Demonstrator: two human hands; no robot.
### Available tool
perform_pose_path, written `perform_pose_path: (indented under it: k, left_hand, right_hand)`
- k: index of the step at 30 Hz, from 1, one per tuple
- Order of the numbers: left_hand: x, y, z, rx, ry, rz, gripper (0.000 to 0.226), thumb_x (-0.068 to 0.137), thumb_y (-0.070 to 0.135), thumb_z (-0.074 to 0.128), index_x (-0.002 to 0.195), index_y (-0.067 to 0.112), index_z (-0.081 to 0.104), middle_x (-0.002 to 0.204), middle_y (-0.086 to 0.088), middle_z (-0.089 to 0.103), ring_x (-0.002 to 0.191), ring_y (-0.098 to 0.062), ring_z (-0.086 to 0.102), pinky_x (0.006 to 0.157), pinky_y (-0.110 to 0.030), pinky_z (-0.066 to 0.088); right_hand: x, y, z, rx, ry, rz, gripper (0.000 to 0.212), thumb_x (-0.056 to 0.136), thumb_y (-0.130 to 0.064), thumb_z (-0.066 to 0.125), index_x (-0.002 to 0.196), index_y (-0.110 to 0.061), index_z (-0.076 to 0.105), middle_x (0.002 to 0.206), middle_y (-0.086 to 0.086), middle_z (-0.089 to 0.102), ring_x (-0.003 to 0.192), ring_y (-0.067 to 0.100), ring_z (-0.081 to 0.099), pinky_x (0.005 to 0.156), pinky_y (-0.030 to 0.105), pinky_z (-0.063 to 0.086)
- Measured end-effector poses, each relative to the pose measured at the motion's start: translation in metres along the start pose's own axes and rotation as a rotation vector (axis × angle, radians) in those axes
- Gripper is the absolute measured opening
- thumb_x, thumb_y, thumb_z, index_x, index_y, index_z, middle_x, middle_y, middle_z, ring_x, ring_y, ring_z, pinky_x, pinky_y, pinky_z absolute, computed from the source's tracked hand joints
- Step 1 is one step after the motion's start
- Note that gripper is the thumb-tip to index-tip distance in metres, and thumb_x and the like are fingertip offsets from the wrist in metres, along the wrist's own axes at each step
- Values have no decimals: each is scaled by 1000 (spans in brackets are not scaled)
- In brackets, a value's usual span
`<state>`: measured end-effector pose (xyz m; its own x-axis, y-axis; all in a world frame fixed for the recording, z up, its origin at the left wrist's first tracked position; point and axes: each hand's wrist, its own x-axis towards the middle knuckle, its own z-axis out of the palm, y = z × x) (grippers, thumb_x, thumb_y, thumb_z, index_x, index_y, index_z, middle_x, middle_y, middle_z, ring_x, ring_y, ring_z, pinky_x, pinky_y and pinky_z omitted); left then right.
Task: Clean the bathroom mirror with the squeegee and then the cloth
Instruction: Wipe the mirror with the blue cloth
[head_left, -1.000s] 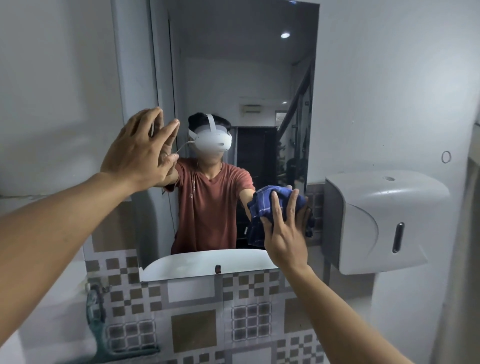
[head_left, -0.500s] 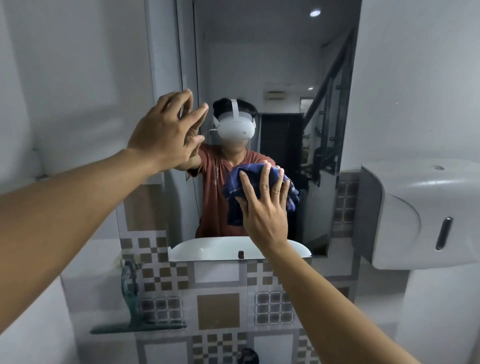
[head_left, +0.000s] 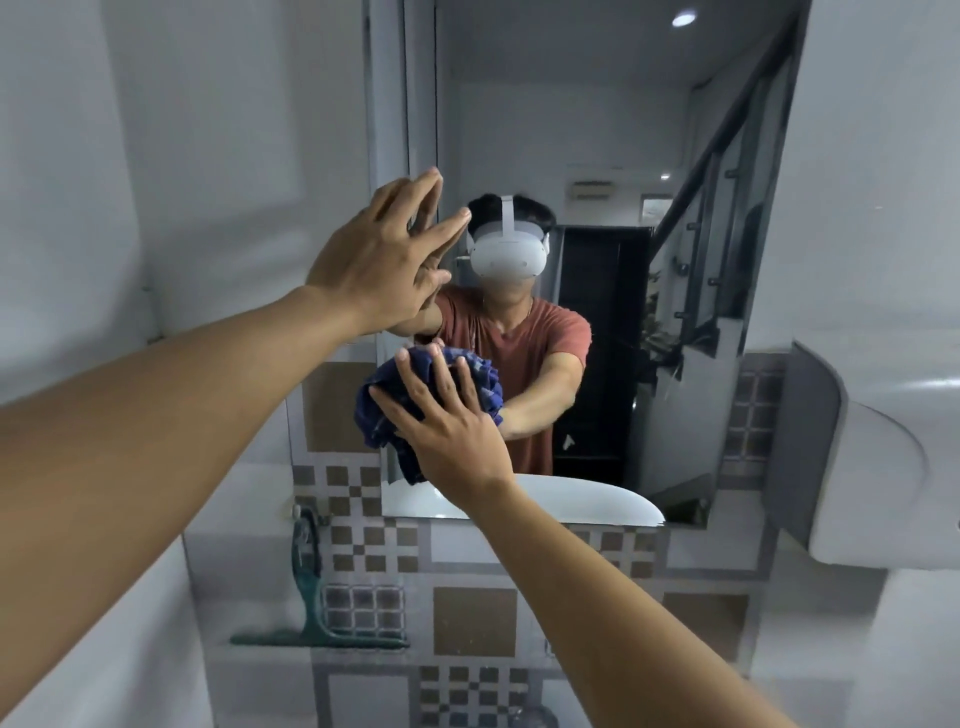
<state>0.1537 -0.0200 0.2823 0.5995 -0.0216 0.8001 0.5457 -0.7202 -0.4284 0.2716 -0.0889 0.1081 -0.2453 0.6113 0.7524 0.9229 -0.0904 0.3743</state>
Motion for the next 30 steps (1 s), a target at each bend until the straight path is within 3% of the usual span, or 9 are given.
perform_pose_path:
  k: [5, 10, 16, 21, 24, 30]
  left_hand:
    - [-2, 1, 1, 18, -3, 7, 66, 94, 40, 58, 154, 24, 37, 160, -20, 27, 145, -38, 29, 106, -52, 48]
    - [-15, 8, 7, -1, -2, -10, 71, 93, 37, 61, 156, 21, 31, 160, -21, 26, 146, -40, 27, 116, -52, 36]
    - [-51, 26, 20, -63, -47, -62, 74, 92, 40, 62, 156, 18, 30, 160, -22, 25, 146, -40, 27, 117, -52, 35]
    - [-59, 35, 24, -104, -94, -72, 80, 87, 44, 68, 155, 20, 33, 160, -22, 23, 146, -44, 27, 114, -58, 37]
    - [-58, 34, 22, -104, -95, -64, 82, 85, 41, 72, 155, 20, 34, 159, -23, 25, 145, -44, 27, 112, -59, 39]
    - [-59, 37, 22, -123, -106, -84, 85, 84, 38, 75, 155, 21, 32, 160, -22, 24, 147, -44, 26, 113, -60, 38]
  right_hand:
    - [-27, -2, 12, -13, -56, -146, 51, 101, -22, 39, 152, -23, 43, 164, 12, 28, 152, 42, 17, 123, 57, 15]
    - [-52, 16, 3, -58, -67, -142, 53, 101, -22, 36, 154, -24, 39, 166, 14, 24, 152, 42, 15, 125, 56, 8]
    - [-89, 53, -10, -100, -15, 101, 53, 104, -32, 49, 156, -30, 35, 168, 13, 17, 153, 44, 9, 123, 58, 15]
    - [-101, 83, -26, -128, -33, 131, 49, 105, -42, 45, 153, -31, 40, 167, 13, 19, 153, 44, 13, 121, 59, 21]
    - [-102, 97, -37, -137, 5, 225, 48, 106, -43, 40, 152, -29, 42, 166, 15, 21, 152, 44, 15, 122, 58, 20]
    - [-114, 128, -52, -142, 11, 350, 54, 106, -48, 38, 157, -31, 34, 168, 14, 12, 154, 35, -6, 125, 54, 7]
